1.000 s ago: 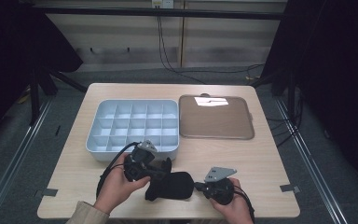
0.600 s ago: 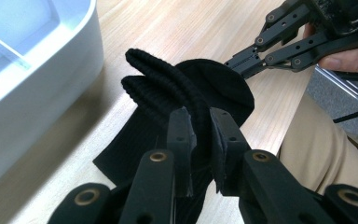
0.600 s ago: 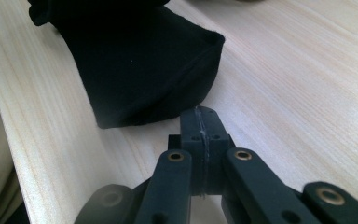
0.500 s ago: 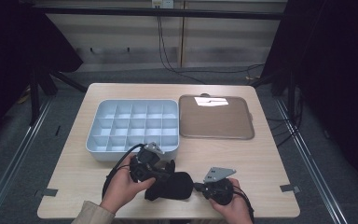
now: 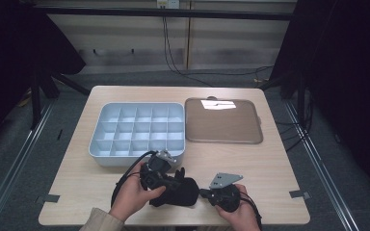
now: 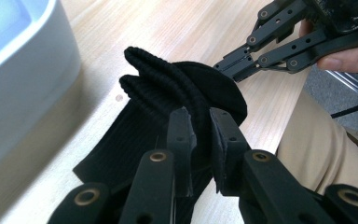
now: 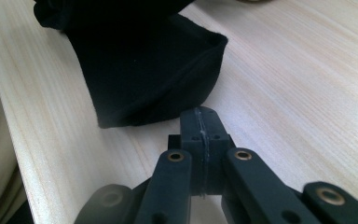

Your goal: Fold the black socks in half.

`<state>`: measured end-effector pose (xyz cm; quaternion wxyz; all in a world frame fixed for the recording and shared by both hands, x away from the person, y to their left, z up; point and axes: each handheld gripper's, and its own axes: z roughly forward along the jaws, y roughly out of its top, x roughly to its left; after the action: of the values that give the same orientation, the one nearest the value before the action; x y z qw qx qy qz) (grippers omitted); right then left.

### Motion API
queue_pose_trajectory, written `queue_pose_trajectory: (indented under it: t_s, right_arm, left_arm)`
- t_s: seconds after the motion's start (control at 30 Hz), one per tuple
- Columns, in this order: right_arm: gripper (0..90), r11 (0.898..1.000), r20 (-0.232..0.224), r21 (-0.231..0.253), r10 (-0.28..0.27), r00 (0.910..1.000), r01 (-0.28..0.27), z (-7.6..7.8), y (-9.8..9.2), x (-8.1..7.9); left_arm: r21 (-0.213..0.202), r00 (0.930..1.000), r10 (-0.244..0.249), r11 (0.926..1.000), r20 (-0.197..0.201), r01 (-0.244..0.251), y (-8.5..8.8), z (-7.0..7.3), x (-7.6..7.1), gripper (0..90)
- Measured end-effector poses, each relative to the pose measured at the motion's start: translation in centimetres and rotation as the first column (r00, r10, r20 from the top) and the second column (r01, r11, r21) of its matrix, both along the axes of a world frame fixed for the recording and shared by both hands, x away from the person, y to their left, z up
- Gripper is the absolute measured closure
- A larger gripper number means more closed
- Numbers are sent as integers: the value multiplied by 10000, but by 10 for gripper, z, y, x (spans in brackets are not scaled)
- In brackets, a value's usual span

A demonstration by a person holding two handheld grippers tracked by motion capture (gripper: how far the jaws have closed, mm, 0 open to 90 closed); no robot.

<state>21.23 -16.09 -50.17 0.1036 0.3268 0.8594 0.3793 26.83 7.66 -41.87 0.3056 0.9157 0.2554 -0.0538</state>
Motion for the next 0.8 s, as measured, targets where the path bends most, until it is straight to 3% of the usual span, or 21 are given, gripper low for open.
queue_pose_trajectory:
  t_s: [0.8]
  right_arm:
    - [900, 10000, 48, 14, 40, 10000, -40, 0, 1, 0]
  left_arm:
    - [138, 9995, -181, 9997, -259, 185, -14, -16, -3, 790]
